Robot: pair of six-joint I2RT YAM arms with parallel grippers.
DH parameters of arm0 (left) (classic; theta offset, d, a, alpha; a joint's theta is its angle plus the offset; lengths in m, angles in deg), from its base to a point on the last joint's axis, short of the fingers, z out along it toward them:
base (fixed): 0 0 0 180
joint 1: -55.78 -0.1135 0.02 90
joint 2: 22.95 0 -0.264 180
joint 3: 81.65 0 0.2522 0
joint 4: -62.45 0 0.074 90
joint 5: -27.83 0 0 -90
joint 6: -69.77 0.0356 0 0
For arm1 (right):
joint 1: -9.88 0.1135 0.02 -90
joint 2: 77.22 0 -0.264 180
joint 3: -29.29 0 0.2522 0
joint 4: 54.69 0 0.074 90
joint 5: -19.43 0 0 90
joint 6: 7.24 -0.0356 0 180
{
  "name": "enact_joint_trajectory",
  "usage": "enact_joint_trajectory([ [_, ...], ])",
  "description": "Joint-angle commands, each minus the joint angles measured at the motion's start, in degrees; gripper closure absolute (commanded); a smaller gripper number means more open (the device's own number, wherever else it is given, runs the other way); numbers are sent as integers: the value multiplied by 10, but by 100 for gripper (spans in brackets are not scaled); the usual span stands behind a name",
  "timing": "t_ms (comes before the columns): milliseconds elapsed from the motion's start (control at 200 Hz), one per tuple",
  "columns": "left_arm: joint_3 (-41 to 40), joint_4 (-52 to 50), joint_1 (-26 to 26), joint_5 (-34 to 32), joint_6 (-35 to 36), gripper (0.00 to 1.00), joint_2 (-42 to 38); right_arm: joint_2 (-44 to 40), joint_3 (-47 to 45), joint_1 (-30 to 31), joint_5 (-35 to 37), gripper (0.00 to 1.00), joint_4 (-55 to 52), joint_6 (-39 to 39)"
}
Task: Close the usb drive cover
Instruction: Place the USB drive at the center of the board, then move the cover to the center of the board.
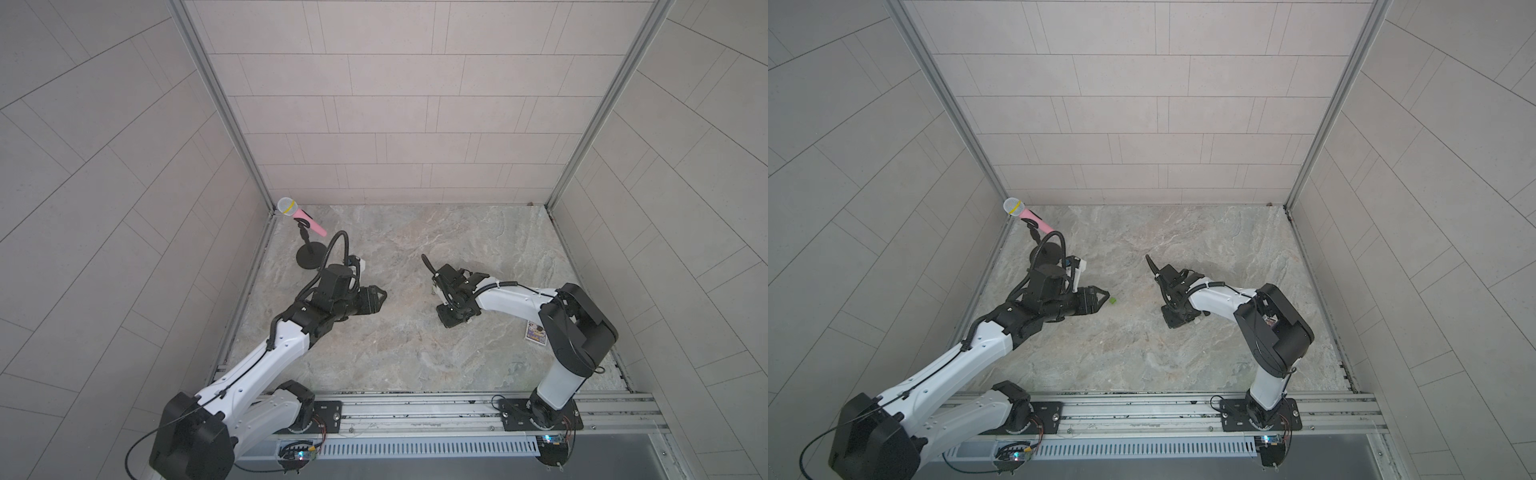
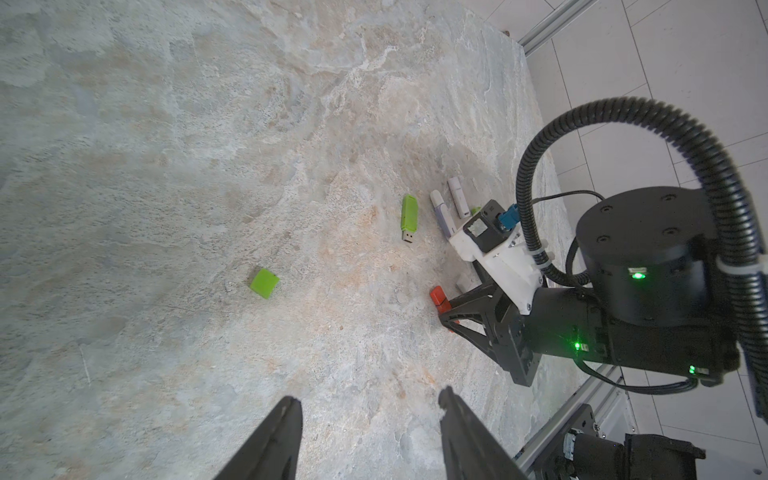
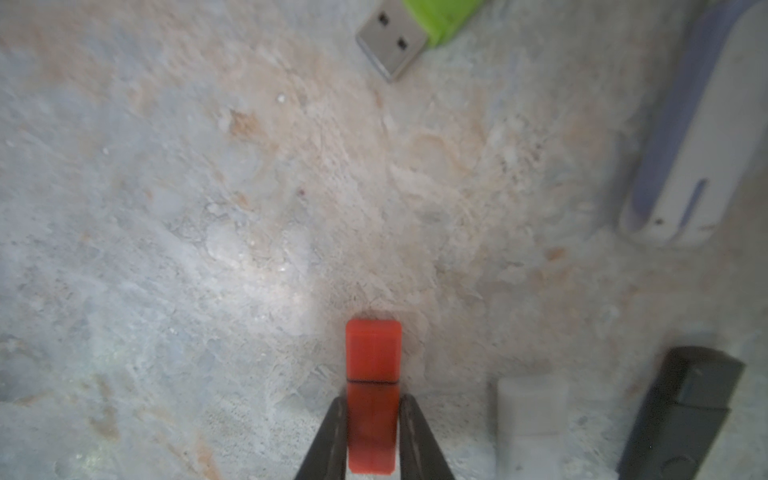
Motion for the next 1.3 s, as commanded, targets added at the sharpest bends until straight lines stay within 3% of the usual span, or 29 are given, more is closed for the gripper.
enact_joint_trajectory([
  [0, -7, -4, -5, -8, 8, 41, -9, 16, -7, -2, 25, 72, -29, -9],
  [365, -15, -9, -11, -21, 6, 41, -12, -82, 19, -1, 7, 63, -29, 45],
  [730, -25, -48, -28, -88, -10, 39, -28, -124, 25, 31, -38, 62, 55, 212],
  [881, -30, -70, -49, -104, -16, 38, -38, -70, 72, 55, -27, 62, 43, 194],
  [1111, -41, -101, -108, -125, -42, 35, -70, 79, 222, 96, -33, 61, -31, 134],
  [1296, -39, -128, -120, -159, -49, 33, -99, 199, 354, 130, -29, 61, -77, 106],
])
